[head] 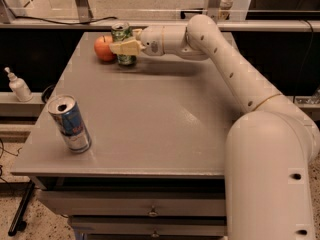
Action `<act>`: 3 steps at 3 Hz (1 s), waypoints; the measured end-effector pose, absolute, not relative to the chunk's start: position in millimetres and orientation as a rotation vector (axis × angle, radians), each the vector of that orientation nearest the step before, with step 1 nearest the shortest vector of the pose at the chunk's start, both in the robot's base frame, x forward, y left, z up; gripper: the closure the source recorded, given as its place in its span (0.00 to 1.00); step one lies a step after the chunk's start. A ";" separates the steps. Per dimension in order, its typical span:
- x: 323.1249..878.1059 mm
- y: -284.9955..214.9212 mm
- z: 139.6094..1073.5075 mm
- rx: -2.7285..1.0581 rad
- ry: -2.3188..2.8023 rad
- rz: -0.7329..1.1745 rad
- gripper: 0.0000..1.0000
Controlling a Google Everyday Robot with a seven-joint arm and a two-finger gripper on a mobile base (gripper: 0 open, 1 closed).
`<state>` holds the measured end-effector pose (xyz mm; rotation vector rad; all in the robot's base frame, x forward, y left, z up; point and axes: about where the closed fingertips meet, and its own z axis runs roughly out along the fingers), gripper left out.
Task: Move green can near apple
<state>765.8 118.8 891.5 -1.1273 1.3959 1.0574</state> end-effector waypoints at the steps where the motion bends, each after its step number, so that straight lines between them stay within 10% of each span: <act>1: 767.1 116.1 891.0 -1.127 1.396 1.052 0.13; 3: 768.1 112.4 890.8 -1.128 1.396 1.047 0.00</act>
Offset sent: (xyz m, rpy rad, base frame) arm 0.0056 -0.0157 0.0009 -0.0049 -0.0118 -0.0174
